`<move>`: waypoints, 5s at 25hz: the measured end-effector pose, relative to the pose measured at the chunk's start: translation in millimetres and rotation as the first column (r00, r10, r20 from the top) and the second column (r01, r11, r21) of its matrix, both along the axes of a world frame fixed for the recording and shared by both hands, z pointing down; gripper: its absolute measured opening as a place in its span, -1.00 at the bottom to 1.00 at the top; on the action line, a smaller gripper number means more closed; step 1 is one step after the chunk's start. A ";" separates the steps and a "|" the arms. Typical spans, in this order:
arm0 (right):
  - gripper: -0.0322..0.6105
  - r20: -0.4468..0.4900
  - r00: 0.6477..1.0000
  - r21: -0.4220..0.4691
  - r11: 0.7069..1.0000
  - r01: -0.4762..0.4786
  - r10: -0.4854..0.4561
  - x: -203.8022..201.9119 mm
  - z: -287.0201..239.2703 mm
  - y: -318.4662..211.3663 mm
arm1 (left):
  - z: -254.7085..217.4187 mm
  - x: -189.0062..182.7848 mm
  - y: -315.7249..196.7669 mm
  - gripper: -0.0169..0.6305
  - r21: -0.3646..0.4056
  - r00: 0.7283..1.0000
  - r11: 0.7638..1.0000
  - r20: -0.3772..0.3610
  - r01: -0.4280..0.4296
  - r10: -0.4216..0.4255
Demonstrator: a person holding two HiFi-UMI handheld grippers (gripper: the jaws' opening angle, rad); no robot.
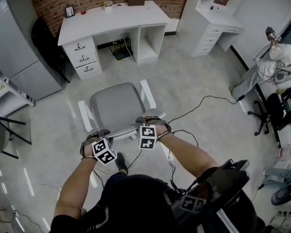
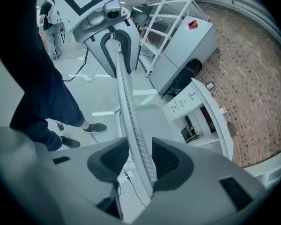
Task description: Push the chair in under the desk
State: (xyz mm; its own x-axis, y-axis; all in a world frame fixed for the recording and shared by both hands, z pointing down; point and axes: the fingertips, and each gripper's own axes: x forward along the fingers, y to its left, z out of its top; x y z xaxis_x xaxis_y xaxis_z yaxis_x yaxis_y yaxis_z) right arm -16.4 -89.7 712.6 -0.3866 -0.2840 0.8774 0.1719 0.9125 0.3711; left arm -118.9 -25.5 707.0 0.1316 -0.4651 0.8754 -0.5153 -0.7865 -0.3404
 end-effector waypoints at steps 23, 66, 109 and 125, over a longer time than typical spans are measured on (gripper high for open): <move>-0.44 -0.075 0.993 -0.073 0.993 -0.095 0.090 -27.7 6.0 -84.3 | 8.9 -33.9 -89.8 -0.60 -0.079 0.999 0.996 -0.016 -0.037 0.036; -0.42 -0.023 0.986 -0.081 0.983 -0.167 0.166 -116.3 4.8 -231.6 | 15.4 -132.5 -251.8 -0.52 -0.067 0.997 0.998 0.079 0.015 -0.009; -0.43 -0.025 0.997 -0.057 0.996 -0.072 0.070 -89.1 8.6 -475.5 | 22.4 -102.9 -484.4 -0.55 -0.085 0.987 0.991 0.132 0.100 -0.089; -0.42 -0.044 0.992 -0.042 0.992 -0.120 0.119 -92.0 8.9 -529.6 | 24.0 -105.5 -537.9 -0.60 -0.078 0.994 0.997 0.111 -0.011 0.020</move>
